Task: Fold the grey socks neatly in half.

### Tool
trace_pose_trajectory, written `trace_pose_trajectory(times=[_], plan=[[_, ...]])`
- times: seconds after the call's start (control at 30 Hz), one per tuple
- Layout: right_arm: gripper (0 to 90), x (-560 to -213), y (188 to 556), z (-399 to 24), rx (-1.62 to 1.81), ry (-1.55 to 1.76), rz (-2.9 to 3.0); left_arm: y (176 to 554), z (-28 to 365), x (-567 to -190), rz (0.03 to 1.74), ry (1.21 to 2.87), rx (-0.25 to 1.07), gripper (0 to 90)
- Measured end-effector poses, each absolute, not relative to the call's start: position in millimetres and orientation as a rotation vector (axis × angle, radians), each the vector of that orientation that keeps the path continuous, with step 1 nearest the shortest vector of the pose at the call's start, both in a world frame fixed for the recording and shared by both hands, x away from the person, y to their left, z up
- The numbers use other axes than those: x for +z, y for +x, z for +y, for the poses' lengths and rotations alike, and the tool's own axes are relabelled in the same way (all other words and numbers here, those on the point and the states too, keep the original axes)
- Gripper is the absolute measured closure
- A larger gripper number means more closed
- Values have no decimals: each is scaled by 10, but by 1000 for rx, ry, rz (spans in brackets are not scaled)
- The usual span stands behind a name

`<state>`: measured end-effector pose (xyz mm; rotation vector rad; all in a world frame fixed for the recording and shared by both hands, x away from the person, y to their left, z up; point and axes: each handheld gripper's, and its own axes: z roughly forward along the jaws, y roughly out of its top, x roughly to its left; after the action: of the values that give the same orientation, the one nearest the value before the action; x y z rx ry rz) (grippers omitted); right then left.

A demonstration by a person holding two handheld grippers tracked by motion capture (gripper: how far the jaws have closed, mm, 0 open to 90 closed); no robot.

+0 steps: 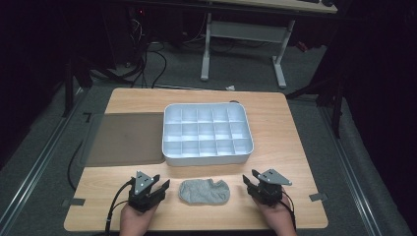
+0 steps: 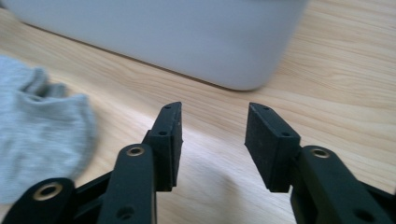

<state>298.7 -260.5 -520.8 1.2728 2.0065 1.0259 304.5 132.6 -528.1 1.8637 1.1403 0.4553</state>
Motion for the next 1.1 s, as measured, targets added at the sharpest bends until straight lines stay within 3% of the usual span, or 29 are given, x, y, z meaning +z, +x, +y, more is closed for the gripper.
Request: trace_pose_trajectory(times=[0.27,0.63,0.93,1.1], plan=[[507,-5216,2976,-2654,1069,1301,1996,3052,1317,-5298,1117,1874,452,501],[508,-5208,2987,-2623,1103,1283,2038,2999,1303,-5271,1035,1895,446,464],[508,-5193,2931,-2511,1147,1211,2078,2966,1263,-5236,1027,1880,418,469],[529,-5180,2887,-2389,1183,1207,2144,2937,1228,-5209,1013,1876,427,517]])
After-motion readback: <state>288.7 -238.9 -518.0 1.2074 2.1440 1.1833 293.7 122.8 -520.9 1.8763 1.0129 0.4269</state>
